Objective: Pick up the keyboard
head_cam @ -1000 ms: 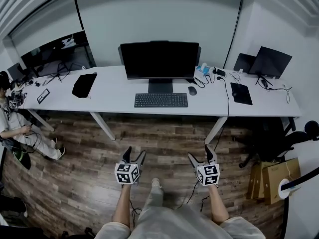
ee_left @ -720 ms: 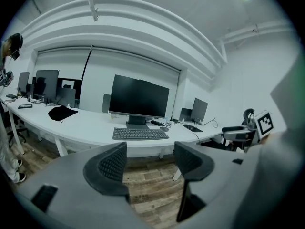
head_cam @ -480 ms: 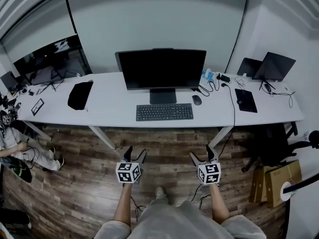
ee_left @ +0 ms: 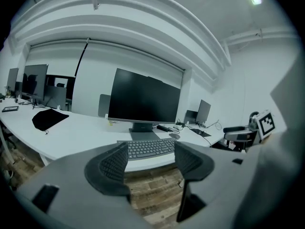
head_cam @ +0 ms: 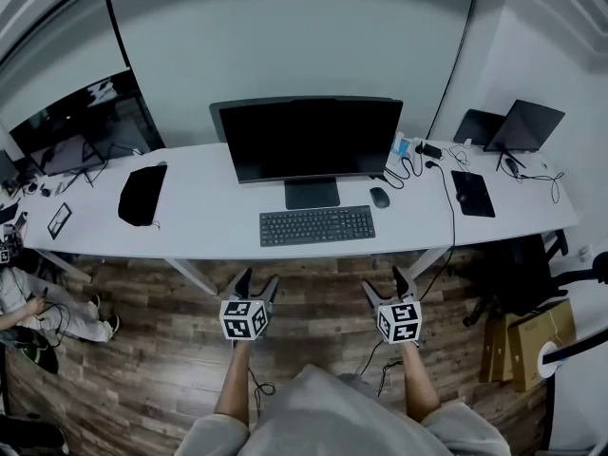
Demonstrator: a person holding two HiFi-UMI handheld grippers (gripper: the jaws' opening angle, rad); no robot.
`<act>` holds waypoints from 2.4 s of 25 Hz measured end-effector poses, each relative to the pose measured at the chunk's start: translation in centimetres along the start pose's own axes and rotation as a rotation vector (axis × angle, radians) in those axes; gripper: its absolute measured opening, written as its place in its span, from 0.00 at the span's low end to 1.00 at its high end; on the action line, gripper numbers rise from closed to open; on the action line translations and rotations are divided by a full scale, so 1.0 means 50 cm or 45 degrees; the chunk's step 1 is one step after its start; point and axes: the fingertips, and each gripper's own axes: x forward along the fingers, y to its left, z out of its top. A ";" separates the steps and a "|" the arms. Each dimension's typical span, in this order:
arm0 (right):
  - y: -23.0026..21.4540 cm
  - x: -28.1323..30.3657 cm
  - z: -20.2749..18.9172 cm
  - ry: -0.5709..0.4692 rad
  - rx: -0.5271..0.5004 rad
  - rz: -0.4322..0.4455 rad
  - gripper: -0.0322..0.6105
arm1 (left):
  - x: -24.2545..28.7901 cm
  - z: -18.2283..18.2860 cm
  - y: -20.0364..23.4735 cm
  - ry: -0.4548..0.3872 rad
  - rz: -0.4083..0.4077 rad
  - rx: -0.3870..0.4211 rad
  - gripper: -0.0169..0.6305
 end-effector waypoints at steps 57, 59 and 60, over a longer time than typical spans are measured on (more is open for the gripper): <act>-0.269 0.644 0.070 0.145 0.035 0.252 0.62 | 0.507 0.137 0.226 0.147 0.283 -0.106 0.48; -0.270 0.645 0.066 0.157 0.038 0.246 0.62 | 0.512 0.129 0.231 0.162 0.277 -0.111 0.48; -0.271 0.646 0.063 0.163 0.042 0.239 0.62 | 0.515 0.125 0.234 0.170 0.272 -0.114 0.48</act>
